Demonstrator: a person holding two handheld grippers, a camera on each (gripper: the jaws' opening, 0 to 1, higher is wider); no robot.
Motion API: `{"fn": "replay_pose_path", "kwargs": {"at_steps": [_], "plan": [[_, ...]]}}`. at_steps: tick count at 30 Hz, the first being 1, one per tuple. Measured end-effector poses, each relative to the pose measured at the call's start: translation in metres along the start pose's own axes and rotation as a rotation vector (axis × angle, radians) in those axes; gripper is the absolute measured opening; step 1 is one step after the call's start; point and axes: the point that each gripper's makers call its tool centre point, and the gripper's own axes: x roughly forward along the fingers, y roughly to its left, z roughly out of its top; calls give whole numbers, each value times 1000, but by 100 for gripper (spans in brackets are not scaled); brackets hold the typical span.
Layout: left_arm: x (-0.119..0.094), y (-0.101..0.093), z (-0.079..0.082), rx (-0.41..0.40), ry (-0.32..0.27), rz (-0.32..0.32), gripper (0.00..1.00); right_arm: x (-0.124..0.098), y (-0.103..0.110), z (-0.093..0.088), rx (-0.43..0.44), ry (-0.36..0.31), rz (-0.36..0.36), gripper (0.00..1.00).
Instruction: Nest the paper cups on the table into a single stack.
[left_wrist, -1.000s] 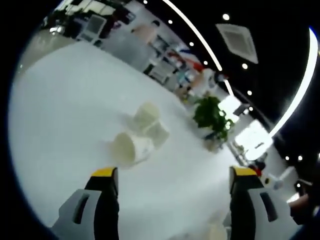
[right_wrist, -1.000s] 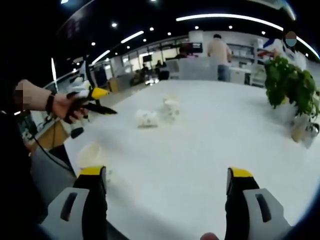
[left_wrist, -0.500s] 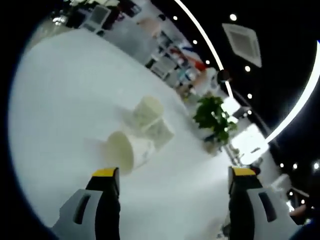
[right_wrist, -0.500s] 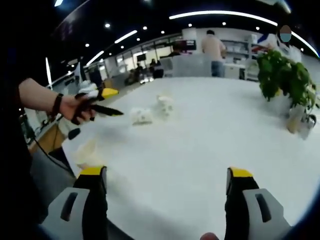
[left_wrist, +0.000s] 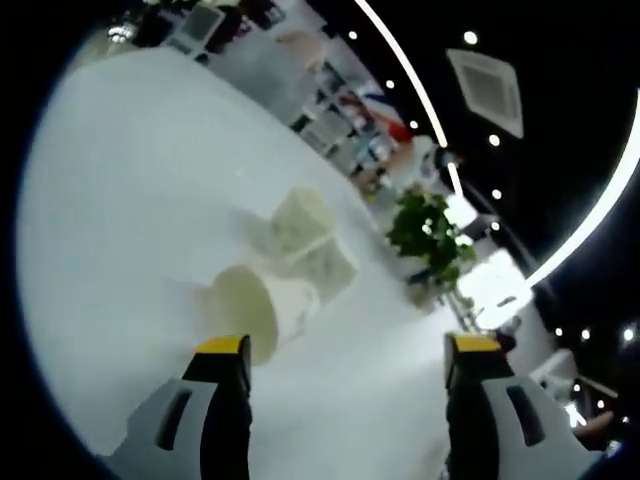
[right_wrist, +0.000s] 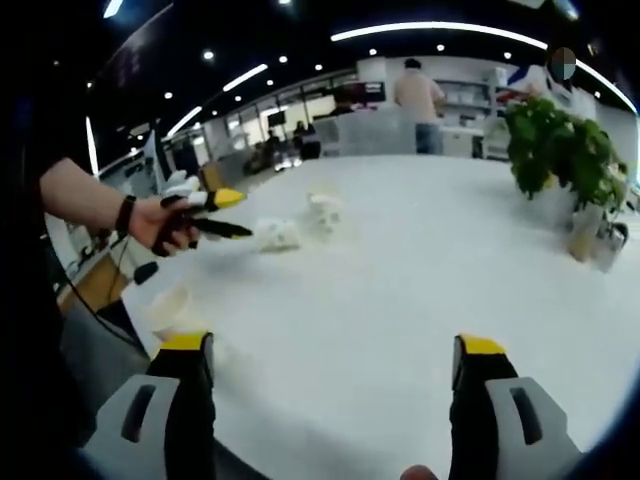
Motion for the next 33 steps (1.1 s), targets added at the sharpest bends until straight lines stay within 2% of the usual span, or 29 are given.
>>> {"fn": "replay_pose_path", "kwargs": {"at_steps": [4,7,10,12,17,24,28,33], "plan": [[3,5,1,-18,3,-4,75,-1,-2,-5,11,8,-4,98],[5,0,5,-14,-15,-36,63,-3,-3,-4,13,1,-17,98],[7,1,2,-18,0,-45,56,-3,-5,-8,19,7,-20,98],[9,-3,3,-47,-13,-75,50,-3,-5,-10,23,5,-18,98],[12,1,0,-62,-3,-71,45,-4,-3,-7,10,-6,-12,97],[15,7,-1,-146,-28,-58,38,-4,-6,-3,16,-20,-16,97],[17,5,-1,-133,-37,-72,33,-3,-5,-6,27,-19,-17,97],[17,9,-6,-148,-31,-78,19,-2,-2,-7,19,-16,-11,97]]}}
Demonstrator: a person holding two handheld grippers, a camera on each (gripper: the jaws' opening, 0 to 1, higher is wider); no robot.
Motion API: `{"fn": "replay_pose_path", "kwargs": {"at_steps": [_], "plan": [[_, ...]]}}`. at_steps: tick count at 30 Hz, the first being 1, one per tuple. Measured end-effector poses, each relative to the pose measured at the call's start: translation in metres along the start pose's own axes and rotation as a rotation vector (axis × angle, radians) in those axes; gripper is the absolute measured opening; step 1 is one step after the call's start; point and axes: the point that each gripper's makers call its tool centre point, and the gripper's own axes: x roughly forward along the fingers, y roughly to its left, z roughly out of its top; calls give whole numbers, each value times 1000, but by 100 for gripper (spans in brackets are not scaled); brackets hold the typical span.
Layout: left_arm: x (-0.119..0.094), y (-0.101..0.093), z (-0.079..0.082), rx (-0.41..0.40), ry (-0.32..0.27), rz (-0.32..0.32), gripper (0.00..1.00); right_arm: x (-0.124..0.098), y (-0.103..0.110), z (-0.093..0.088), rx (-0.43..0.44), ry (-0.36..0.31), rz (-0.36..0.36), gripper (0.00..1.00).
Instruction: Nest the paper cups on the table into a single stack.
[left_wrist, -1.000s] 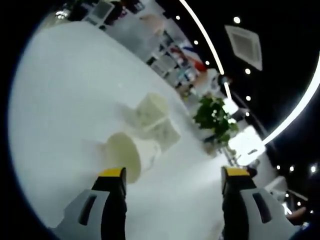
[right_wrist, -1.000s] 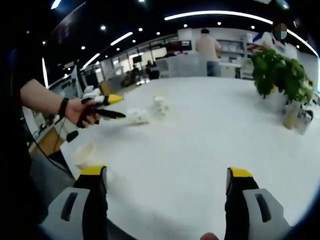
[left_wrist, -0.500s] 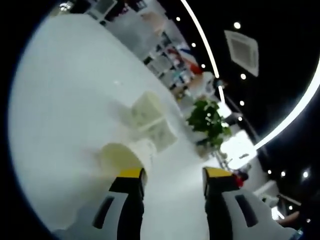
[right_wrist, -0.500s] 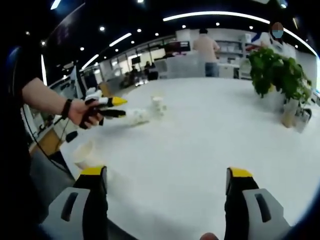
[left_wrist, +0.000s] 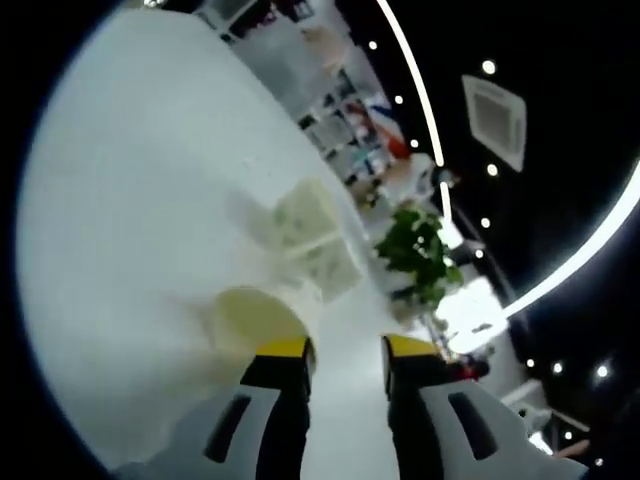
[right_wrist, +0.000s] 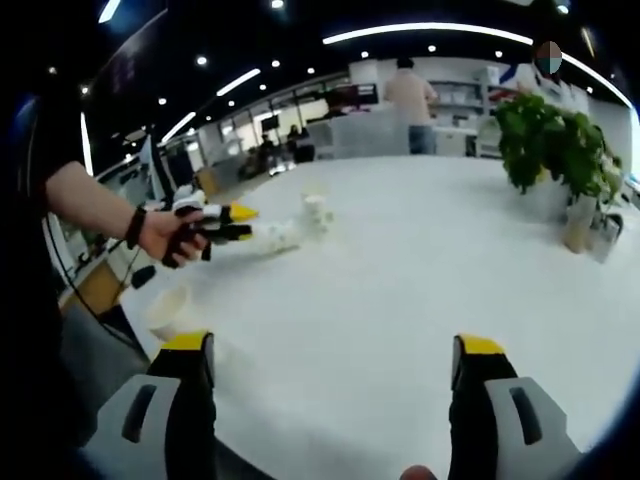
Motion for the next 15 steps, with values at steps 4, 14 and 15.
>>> {"fn": "replay_pose_path", "kwargs": {"at_steps": [4,14,15], "plan": [[-2,4,-2,4,-7,14,6,1,0,0,5,1,4,97],[-2,10,-2,-35,-35,42,1,3,1,2,2,1,12,96],[-2,9,-2,-33,-33,41,0,3,1,3,2,-3,14,96]]}}
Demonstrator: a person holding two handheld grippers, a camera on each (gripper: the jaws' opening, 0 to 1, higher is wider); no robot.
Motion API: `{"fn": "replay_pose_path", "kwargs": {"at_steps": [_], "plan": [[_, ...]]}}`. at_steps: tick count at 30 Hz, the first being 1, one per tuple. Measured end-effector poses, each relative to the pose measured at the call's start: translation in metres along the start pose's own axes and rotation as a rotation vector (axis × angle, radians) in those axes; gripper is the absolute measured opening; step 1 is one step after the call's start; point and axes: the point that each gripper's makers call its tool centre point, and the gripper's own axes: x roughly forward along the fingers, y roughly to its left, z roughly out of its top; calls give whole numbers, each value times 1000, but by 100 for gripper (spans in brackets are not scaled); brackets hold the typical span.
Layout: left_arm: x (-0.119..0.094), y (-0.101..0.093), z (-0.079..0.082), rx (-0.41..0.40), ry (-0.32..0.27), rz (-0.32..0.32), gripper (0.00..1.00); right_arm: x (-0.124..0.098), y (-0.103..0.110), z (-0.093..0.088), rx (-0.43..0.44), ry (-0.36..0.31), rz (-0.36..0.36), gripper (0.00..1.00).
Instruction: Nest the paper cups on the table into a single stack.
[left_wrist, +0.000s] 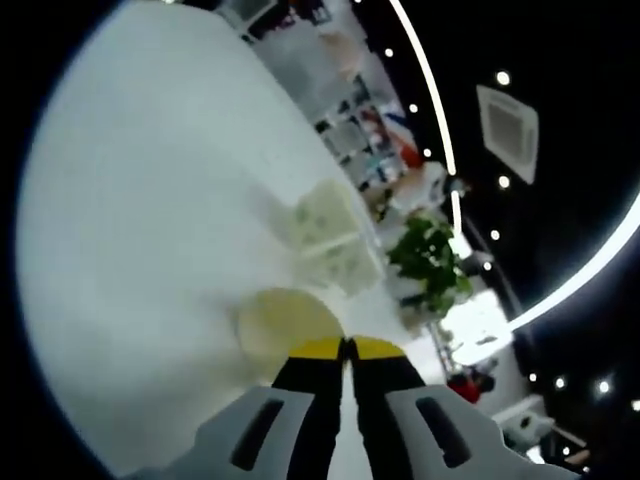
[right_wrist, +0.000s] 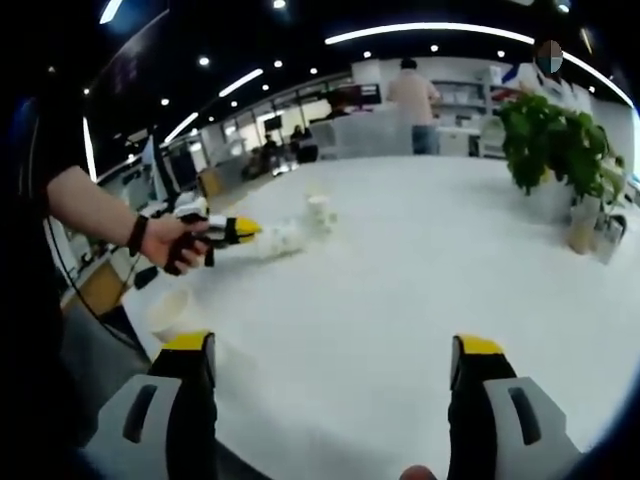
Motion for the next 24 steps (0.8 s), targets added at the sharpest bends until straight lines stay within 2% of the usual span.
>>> {"fn": "replay_pose_path", "kwargs": {"at_steps": [14,24], "plan": [[-3,-9,6,25,9,-9,0,1,1,9,-11,-19,2,96],[-20,-35,14,40,7,-35,0,-4,5,13,-30,-34,6,96]]}}
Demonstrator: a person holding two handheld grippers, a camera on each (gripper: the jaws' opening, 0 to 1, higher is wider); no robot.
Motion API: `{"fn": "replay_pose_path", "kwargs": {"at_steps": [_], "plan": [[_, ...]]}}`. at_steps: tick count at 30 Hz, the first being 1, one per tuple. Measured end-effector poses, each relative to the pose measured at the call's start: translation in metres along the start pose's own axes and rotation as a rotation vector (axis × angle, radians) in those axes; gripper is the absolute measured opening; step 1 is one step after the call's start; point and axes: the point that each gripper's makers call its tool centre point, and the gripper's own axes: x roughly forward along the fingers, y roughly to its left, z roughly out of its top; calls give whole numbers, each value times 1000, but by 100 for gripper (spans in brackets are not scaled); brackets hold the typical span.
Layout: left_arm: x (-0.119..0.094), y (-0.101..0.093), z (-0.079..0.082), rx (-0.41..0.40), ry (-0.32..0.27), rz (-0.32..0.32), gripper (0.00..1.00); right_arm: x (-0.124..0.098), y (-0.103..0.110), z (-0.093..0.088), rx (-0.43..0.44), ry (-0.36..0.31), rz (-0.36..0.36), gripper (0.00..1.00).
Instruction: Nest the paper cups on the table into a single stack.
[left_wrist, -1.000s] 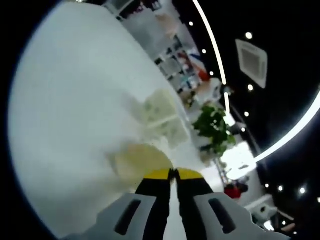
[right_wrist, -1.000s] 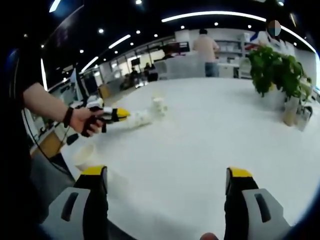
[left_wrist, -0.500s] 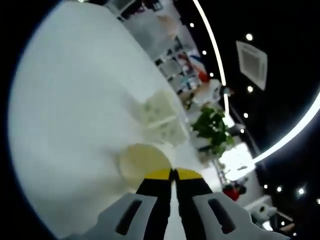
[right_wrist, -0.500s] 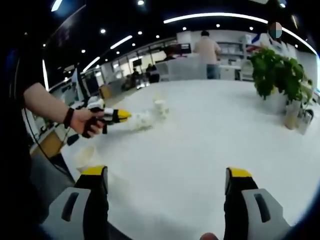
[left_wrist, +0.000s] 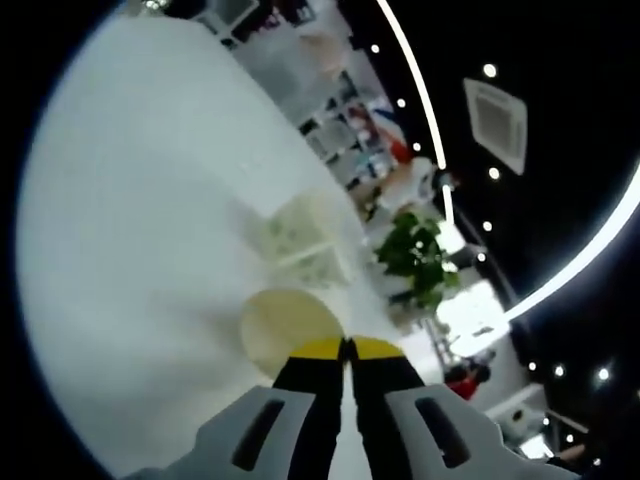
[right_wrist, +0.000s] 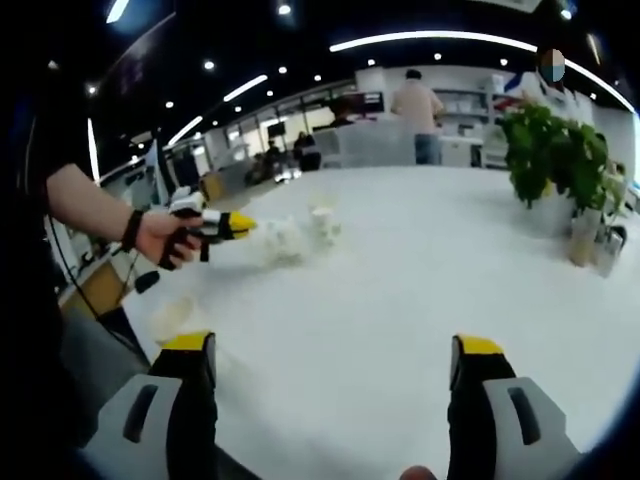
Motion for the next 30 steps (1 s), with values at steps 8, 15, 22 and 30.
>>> {"fn": "replay_pose_path", "kwargs": {"at_steps": [8,15,22,30], "plan": [[-21,-34,7,6,3,-40,0,-4,3,11,-22,-20,8,96],[-42,-67,12,83,25,-63,0,-8,10,17,-43,-35,21,95],[-68,-104,6,198,88,-84,0,-13,16,27,-65,-61,40,95],[-93,-146,-5,282,189,-59,0,-20,20,34,-76,-80,61,95]]}}
